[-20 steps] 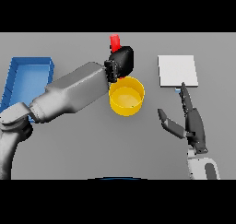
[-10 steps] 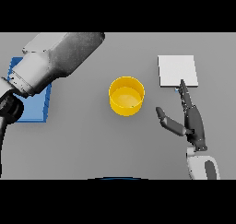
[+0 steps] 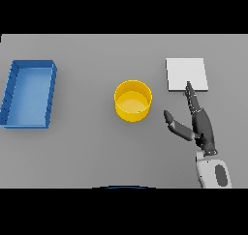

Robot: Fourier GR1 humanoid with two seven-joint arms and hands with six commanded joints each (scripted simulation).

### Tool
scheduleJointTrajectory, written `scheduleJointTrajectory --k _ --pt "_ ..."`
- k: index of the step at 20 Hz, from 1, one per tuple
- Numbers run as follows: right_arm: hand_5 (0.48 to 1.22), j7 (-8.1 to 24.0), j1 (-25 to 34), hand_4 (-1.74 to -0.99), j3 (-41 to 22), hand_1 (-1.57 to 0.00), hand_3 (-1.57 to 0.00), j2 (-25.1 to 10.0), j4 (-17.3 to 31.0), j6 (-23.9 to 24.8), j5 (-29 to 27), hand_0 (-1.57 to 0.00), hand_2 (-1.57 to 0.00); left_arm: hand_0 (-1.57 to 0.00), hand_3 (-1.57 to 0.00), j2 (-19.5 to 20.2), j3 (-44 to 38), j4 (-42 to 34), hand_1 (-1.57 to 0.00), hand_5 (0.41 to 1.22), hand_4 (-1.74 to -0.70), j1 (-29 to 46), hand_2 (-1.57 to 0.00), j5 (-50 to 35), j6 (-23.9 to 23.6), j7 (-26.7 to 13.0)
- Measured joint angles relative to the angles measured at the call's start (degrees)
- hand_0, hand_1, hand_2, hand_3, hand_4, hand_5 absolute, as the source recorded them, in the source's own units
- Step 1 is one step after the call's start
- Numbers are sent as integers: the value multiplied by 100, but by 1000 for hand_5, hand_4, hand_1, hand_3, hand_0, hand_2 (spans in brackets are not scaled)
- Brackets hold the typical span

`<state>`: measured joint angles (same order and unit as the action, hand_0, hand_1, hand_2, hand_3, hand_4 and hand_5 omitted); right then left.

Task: Pick up the red beaker and tilt it to pour out 1 green nut into yellow bowl. Pick up the yellow bowl and place it on the metallic measuring scale.

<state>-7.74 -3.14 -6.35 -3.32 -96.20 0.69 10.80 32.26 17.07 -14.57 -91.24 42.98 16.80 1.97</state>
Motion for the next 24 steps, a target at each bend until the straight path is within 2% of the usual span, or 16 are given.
scheduleJointTrajectory --k 2,5,7,9,10,11,16,18,19,22,23,24 --pt "614 64 31 -1132 -30 1 1 -29 10 38 102 1 1 -1571 -1554 198 -454 38 -1571 1221 -1740 470 -1571 -510 -275 -150" --pt "628 -115 -86 -1142 -86 1 1 -51 31 -29 122 1 1 -1571 -1562 265 -788 -65 -1571 1221 -1740 1267 -1571 -952 -922 -907" --pt "640 20 -1 -1133 -105 1 1 -44 30 -28 139 1 1 -1571 -1566 206 -1121 -293 -1571 1221 -1741 1782 -1571 -1393 -1363 -1134" --pt "655 -9 -20 -1133 -95 1 1 -100 -2 -60 130 1 1 -1571 -1567 221 -1454 -487 -1571 1221 -1741 2140 -1571 -1766 -1593 -1592" --pt "659 58 21 -1129 -97 1 1 -89 -26 -74 100 1 1 -1571 -1568 234 -1560 -677 -1571 1221 -1741 2383 -1571 -1917 -1644 -1787" --pt "664 60 10 -1127 -115 1 1 -84 -40 -105 81 1 1 -1571 -1569 224 -1649 -934 -1571 1221 -1741 2735 -1571 -2087 -1715 -1799" --pt "676 -178 -127 -1166 -81 1 1 -142 -22 -100 86 1 1 -1571 -1570 -3 -1787 -2689 -1571 1221 -1741 4553 -1571 -2695 -2078 -2155" --pt "676 -77 -89 -1174 -93 1 1 -142 34 -103 116 1 1 -1571 -1571 -94 -1771 -3325 -1571 1151 -1741 5077 -1571 -2809 -2166 -2457" --pt "677 -102 -95 -1171 -99 1 1 -129 39 -115 101 1 1 -1571 -1571 -141 -1767 -3633 -1571 1098 -1741 5318 -1571 -2878 -2207 -2470" --pt "671 -107 -76 -1157 -75 1 1 -133 65 -119 71 1 1 -1571 -1571 -168 -1786 -4193 -1571 925 -1741 5774 -1571 -2978 -2299 -2865" --pt "669 -107 -70 -1155 -82 1 1 -109 72 -96 87 1 1 -1571 -1571 -239 -1754 -4334 -1571 868 -1655 5868 -1571 -2988 -2355 -2980" --pt "670 -154 -91 -1155 -92 1 1 -101 87 -115 76 1 1 -1571 -1525 -243 -1767 -4471 -1571 818 -1521 5960 -1526 -3011 -2328 -3196"
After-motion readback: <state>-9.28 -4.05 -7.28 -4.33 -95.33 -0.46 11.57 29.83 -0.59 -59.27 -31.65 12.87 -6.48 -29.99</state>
